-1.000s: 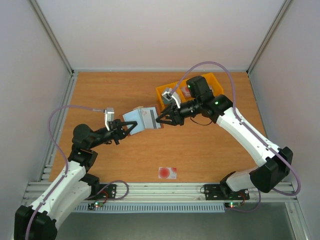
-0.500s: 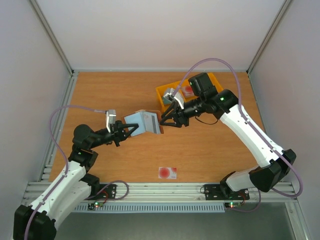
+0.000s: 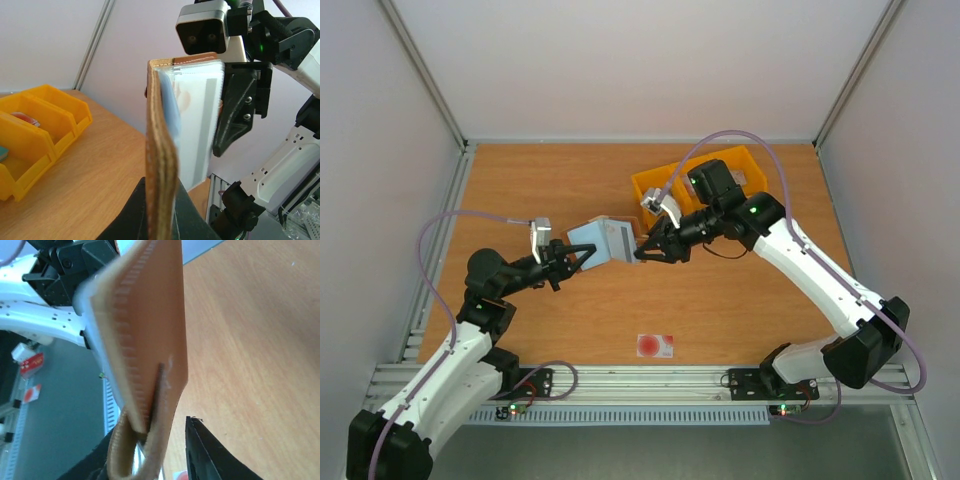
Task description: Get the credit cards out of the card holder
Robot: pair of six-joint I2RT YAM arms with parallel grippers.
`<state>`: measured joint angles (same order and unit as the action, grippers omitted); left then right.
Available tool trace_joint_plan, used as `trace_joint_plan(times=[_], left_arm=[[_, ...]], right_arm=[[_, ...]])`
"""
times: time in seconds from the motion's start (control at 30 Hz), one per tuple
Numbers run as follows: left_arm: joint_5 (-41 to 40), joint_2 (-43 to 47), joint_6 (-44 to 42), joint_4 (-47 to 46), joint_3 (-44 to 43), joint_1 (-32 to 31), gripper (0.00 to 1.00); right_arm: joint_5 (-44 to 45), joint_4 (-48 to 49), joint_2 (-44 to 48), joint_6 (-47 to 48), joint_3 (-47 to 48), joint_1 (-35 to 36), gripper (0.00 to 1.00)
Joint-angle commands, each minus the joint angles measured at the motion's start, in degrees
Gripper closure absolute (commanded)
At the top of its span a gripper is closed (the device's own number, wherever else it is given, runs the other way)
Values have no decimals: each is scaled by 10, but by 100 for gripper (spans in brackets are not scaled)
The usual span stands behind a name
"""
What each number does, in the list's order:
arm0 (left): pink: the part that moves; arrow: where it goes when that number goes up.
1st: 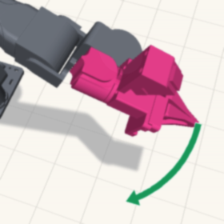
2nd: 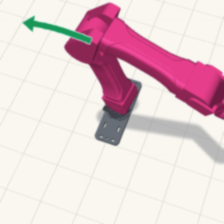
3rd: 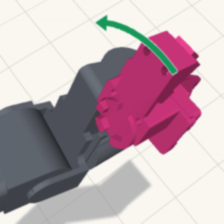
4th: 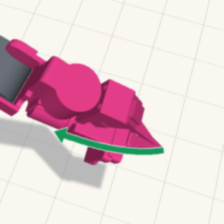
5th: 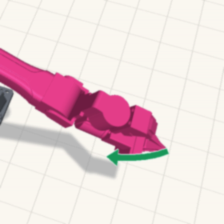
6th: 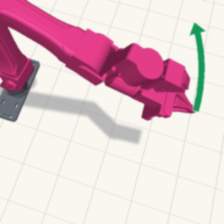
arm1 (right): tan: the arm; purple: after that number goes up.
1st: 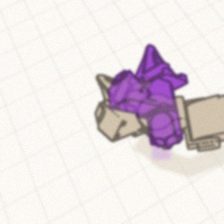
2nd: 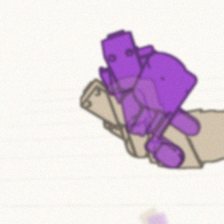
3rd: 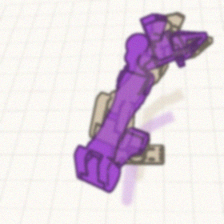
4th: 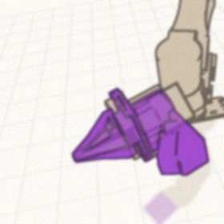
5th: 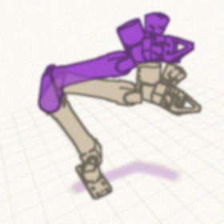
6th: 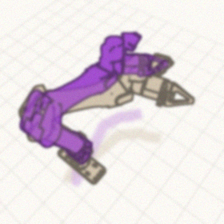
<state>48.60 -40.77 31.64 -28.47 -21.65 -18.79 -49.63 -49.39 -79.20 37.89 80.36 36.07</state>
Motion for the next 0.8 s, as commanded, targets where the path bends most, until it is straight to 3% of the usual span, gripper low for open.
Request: trace_joint_plan(times=[0.0,0.13,0.43,0.77], left_arm=[[-1,10,-4,-25,-14,-3,100],[7,12,-7,-27,-10,-4,100],[0,11,4,-30,-7,-3,100],[12,11,-1,-34,-15,-3,100]], right_arm=[[27,29,16,-16,1,2,74],[37,7,15,1,8,2,79],[69,-71,10,42,38,1,80],[106,1,17,-14,21,2,83]])
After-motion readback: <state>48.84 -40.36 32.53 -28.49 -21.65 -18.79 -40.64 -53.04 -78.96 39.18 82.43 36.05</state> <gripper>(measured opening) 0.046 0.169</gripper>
